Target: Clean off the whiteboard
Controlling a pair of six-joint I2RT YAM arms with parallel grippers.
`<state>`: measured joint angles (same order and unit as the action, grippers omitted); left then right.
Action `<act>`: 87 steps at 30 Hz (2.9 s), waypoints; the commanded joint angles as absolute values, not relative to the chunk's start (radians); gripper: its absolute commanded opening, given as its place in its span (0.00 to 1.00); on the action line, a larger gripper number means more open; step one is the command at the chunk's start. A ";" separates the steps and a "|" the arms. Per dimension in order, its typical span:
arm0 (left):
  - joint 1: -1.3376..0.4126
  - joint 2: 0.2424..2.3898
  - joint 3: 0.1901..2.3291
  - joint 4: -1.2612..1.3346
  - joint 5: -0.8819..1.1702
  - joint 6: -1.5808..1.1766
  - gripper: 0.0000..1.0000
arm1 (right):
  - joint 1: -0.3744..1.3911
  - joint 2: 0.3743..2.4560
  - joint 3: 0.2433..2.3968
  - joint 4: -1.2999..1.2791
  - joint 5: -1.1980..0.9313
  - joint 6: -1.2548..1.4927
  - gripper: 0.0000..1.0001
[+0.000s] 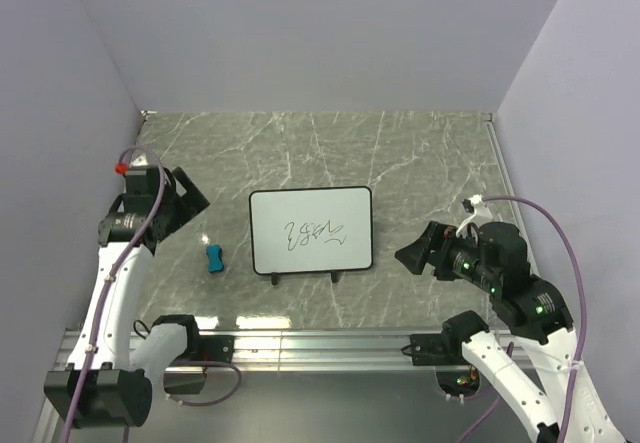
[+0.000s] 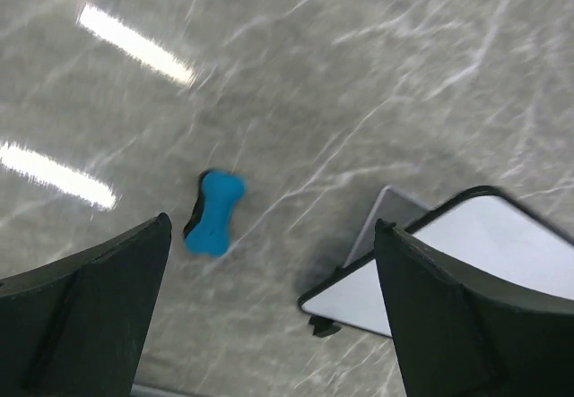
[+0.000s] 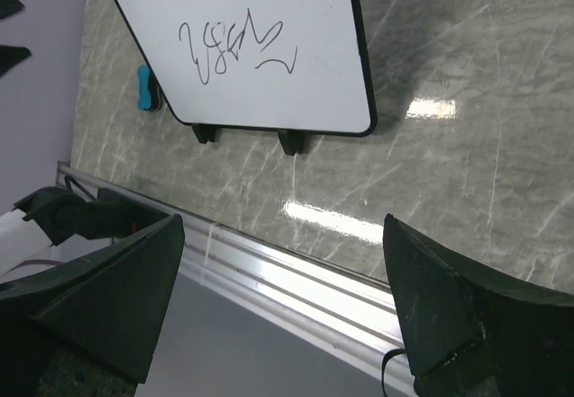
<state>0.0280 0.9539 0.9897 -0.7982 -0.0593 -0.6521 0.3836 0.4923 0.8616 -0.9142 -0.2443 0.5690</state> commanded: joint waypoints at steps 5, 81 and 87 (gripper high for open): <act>0.025 1.024 0.887 -0.863 -0.130 -0.725 0.99 | 0.388 0.411 0.890 -1.026 -0.203 0.594 0.98; -0.268 1.023 0.948 -0.830 -0.130 -0.835 0.00 | 0.123 1.308 0.738 0.056 -0.797 0.690 0.91; -0.368 0.962 0.910 -0.790 -0.112 -0.810 0.00 | 0.146 1.339 0.657 0.201 -0.833 0.735 0.89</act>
<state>-0.3344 0.9733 0.9134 -0.8059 -0.1284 -0.8459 0.1291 1.3289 0.6849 0.0532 -0.7704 0.6991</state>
